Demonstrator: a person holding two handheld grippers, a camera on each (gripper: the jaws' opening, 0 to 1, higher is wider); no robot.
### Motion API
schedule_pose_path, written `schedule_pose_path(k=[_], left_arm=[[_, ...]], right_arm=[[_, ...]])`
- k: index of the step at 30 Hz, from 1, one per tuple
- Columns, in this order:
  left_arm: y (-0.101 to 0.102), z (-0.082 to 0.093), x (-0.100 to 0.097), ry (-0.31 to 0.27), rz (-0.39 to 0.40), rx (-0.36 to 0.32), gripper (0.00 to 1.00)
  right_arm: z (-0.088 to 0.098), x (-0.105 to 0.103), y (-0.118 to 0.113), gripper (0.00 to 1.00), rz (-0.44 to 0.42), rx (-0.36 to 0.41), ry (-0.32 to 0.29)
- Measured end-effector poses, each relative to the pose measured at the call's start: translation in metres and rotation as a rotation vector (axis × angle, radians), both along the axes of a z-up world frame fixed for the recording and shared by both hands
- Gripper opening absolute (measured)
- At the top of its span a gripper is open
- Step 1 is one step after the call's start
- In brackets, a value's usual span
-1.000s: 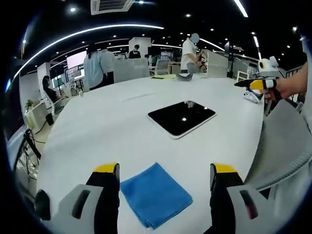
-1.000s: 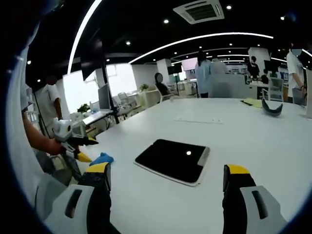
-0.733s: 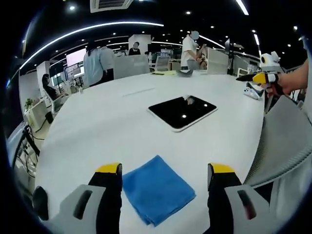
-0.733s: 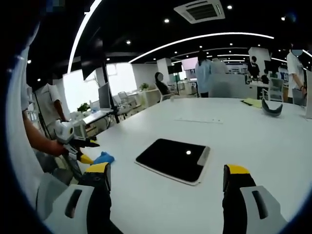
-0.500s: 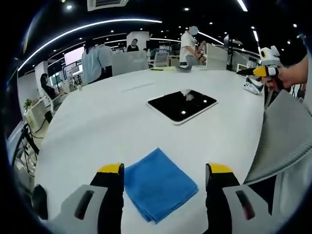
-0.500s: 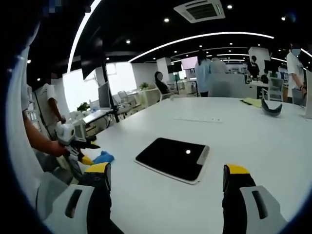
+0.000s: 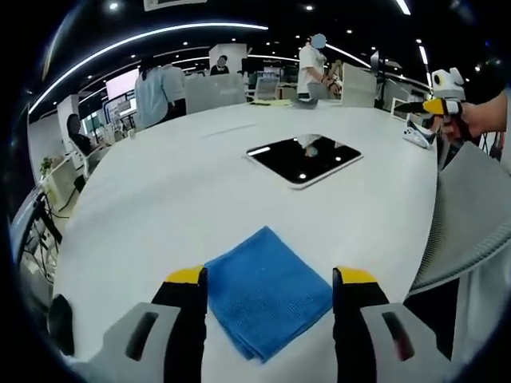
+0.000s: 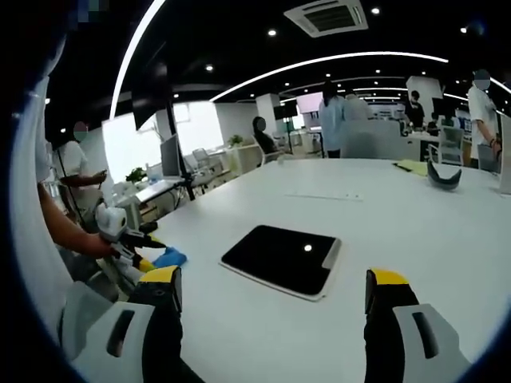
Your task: Wipe the mirror surface with the cleaning cloth until all visible marks leave the cleaned area.
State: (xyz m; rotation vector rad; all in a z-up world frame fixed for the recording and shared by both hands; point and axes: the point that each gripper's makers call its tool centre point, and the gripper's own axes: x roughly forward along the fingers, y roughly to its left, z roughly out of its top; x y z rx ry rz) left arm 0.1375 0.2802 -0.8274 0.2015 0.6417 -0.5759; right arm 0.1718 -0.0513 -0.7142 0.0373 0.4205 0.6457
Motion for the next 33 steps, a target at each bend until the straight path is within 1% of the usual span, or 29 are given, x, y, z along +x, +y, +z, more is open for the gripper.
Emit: schedule_pose_path(k=[5, 9, 12, 21, 33], left_arm=[[0.0, -0.005, 0.0, 0.008, -0.002, -0.001, 0.62], [0.001, -0.015, -0.002, 0.036, -0.007, 0.006, 0.61], [0.003, -0.02, -0.004, 0.044, -0.011, 0.013, 0.6], [0.004, -0.021, -0.003, 0.023, -0.024, 0.002, 0.59], [0.002, -0.02, -0.003, 0.023, -0.03, 0.01, 0.55]], right_arm=[[0.002, 0.001, 0.001, 0.95, -0.001, -0.002, -0.004], [0.004, 0.002, 0.001, 0.95, -0.004, -0.003, -0.008], [0.006, 0.002, 0.0, 0.94, -0.007, -0.006, -0.01], [0.008, 0.002, 0.0, 0.94, -0.014, -0.009, -0.016], [0.009, 0.002, 0.002, 0.92, -0.014, -0.005, -0.019]])
